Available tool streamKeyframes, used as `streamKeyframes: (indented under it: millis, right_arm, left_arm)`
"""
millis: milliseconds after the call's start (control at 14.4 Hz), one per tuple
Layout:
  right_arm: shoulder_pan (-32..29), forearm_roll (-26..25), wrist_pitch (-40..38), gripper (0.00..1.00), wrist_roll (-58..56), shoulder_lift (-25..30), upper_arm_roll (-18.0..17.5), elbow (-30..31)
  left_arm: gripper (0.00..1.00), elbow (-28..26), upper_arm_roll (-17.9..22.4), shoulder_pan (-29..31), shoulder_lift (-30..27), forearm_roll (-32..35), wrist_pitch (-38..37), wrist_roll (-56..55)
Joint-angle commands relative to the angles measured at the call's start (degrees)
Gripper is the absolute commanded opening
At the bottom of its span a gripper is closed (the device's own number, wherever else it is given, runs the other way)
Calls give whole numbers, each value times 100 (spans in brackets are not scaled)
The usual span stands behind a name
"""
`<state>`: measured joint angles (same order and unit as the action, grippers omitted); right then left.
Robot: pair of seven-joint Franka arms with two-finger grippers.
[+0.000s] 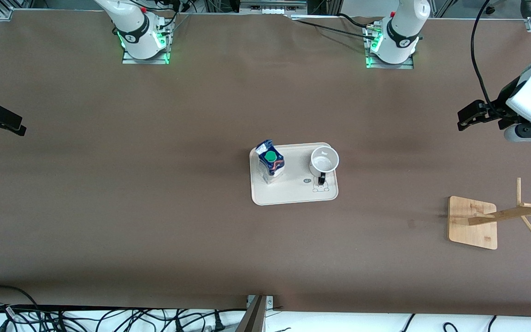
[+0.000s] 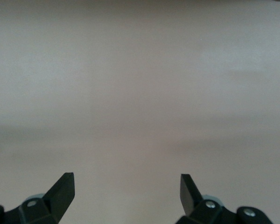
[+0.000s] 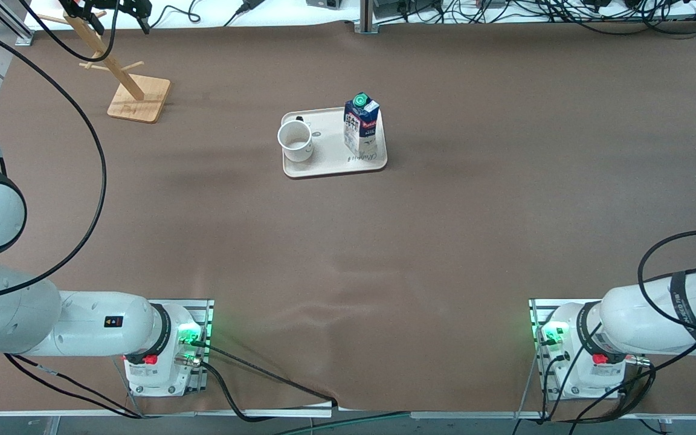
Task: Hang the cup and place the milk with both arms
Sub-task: 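Move the right gripper toward the milk carton on the tray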
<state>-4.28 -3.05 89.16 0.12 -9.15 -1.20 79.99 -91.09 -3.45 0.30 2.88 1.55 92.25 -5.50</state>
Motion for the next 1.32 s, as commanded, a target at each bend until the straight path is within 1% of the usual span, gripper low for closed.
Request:
streamKeyframes:
  millis: [0,348,418,626,696,835,1044,1253]
  right_arm:
    - [6,-64,-83,100,-29,10,23,-62]
    - [50,-20,-91,100,-20,-104,14,-10]
    - [50,-20,-126,100,-29,-218,6,-9]
    - [67,32,-442,100,15,-245,-21,-1]
    - [137,41,-574,100,41,-245,-30,-1]
    - [313,41,-584,100,76,-280,-56,0]
    - [585,278,-513,100,6,-394,-65,-18]
    - [875,524,-356,100,6,-640,-74,-18]
  left_arm:
    - [100,109,-41,49,55,-67,-14,5]
    - [100,118,-41,49,55,-67,-14,5]
    - [100,118,-41,49,55,-67,-5,5]
    - [100,127,-50,32,55,-76,4,5]
    - [100,127,-50,32,55,-76,4,5]
    - [100,127,-50,14,55,-76,4,5]
    - [100,135,-50,-12,55,-76,4,5]
    - [100,135,-50,-12,55,-76,4,5]
